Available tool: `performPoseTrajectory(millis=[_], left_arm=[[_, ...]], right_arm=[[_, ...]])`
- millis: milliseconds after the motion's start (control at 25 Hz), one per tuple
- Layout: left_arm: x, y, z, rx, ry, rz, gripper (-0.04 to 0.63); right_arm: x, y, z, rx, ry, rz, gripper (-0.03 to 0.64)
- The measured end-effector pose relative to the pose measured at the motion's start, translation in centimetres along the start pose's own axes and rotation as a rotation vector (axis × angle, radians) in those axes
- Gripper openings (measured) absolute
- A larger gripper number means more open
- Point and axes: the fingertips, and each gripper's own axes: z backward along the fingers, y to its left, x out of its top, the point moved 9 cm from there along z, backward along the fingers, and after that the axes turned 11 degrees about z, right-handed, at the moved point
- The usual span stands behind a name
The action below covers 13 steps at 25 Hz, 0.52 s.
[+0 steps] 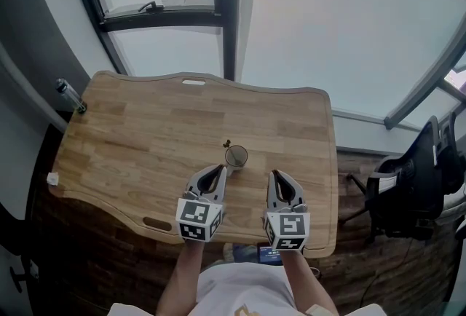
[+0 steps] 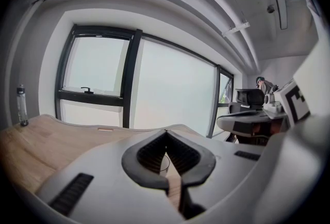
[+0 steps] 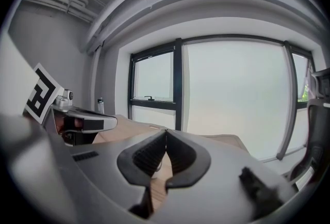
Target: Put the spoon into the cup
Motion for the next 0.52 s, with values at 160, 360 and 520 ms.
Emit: performPoseTrajectory(millis=[160, 360, 520], left_arm=[[0.0, 0.1, -0.3, 0.001, 0.008, -0.001, 0.013], [-0.5, 0.6, -0.6, 0.0, 0.025, 0.003, 0.012], [-0.6, 1.0, -0.8, 0.004, 0.036, 0.004, 0.012]], right_arm=[[0.0, -0.2, -0.2, -0.005, 0.003, 0.001, 0.031], [-0.3, 0.1, -0.8, 0.0, 0.012, 0.0, 0.031], [-0.2, 0.5, -1.4, 0.017, 0.013, -0.002, 0.031]])
